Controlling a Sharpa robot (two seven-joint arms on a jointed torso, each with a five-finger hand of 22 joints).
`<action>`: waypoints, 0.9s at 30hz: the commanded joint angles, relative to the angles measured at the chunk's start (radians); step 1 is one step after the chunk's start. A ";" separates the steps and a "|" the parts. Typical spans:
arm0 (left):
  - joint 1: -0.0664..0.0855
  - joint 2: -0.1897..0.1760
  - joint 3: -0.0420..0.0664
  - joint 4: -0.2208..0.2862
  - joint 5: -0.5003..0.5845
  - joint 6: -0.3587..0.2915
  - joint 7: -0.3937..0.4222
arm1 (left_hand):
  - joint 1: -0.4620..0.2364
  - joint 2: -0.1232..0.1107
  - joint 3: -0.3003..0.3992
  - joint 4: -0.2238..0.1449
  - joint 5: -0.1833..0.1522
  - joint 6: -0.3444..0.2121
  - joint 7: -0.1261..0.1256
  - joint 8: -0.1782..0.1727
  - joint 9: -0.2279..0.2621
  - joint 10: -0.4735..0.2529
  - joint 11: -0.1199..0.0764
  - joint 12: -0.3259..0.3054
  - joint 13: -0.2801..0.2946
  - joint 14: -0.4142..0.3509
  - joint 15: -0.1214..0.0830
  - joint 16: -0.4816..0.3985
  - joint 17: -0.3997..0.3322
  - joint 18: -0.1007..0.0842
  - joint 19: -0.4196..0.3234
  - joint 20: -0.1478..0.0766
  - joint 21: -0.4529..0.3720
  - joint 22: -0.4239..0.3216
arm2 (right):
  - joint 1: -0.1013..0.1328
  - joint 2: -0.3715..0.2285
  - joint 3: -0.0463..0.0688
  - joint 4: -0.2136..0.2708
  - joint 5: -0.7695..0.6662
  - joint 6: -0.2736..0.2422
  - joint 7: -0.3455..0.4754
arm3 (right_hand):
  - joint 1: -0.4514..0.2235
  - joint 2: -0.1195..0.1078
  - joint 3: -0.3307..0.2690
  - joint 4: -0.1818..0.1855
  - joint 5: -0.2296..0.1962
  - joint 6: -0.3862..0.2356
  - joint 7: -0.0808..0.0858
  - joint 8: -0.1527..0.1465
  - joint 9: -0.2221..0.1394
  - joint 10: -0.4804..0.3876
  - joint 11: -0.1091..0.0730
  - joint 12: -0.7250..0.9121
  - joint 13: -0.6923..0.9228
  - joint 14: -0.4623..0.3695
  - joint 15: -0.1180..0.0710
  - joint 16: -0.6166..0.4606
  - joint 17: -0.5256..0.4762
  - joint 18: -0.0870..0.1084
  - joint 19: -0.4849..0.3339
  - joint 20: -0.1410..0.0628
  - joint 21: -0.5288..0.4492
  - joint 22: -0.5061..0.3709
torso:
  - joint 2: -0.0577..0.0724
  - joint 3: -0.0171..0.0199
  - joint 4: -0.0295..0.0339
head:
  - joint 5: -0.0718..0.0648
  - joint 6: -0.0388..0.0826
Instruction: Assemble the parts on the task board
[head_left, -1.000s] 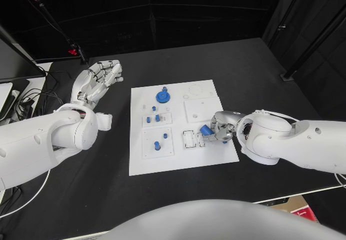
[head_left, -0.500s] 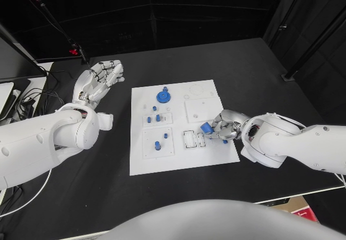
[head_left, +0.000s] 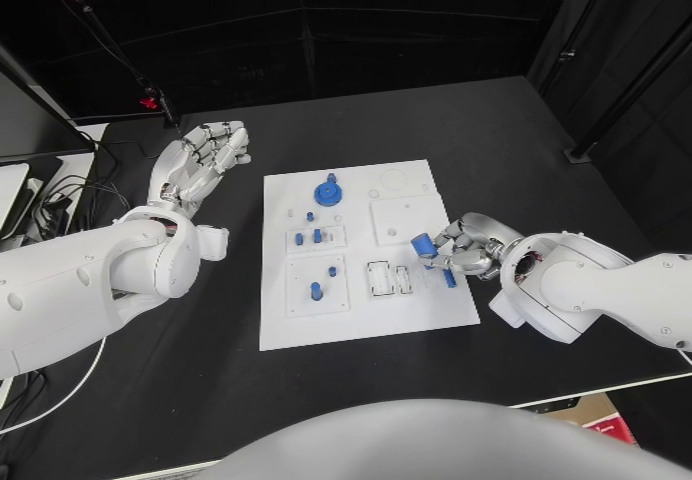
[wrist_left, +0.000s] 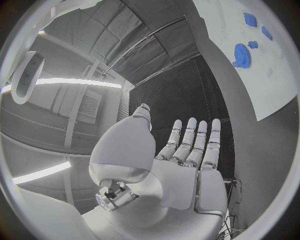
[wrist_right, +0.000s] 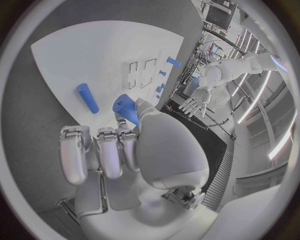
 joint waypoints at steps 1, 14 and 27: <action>0.001 0.003 0.001 -0.001 0.001 0.009 0.067 | -0.003 0.009 -0.007 0.000 0.005 -0.009 0.153 0.003 -0.001 -0.009 -0.001 0.004 -0.001 -0.006 0.001 0.003 -0.001 0.002 0.003 0.003 0.005 -0.001 | 0.004 -0.010 0.001 0.021 0.094 -0.059 0.083 | 0.000 -0.006 0.007 0.004 0.019 0.161 -0.075 -0.014 0.000 0.104 -0.007 0.003 0.263 0.104 -0.007 0.002 0.263 -0.015 0.103 -0.009 0.003 0.263 | 0.000 -0.0011 0.0006 | 0.001 0.000; 0.001 0.011 0.001 -0.006 0.001 0.009 0.066 | -0.003 0.009 -0.007 0.000 0.005 -0.009 0.153 0.003 -0.001 -0.009 -0.001 0.004 -0.001 -0.006 0.001 0.003 -0.001 0.002 0.003 0.003 0.005 -0.001 | 0.049 0.006 0.002 0.073 0.137 0.073 0.077 | -0.071 -0.022 -0.042 0.070 0.028 0.203 -0.078 -0.063 -0.001 0.104 -0.010 0.003 0.263 0.104 -0.010 0.002 0.263 -0.015 0.103 -0.013 0.003 0.263 | 0.000 -0.0002 0.0022 | 0.004 0.000; 0.001 0.012 0.001 -0.005 0.001 0.006 0.067 | -0.003 0.009 -0.007 0.000 0.005 -0.009 0.153 0.003 -0.001 -0.009 -0.001 0.004 -0.001 -0.006 0.001 0.003 -0.001 0.002 0.003 0.003 0.005 -0.001 | 0.052 0.086 0.001 0.037 0.047 0.158 -0.100 | -0.084 -0.019 -0.080 0.074 -0.049 0.234 -0.084 -0.089 0.001 0.104 -0.016 0.003 0.263 0.104 -0.015 0.002 0.263 -0.015 0.103 -0.018 0.003 0.263 | 0.001 -0.0012 -0.0015 | 0.033 0.000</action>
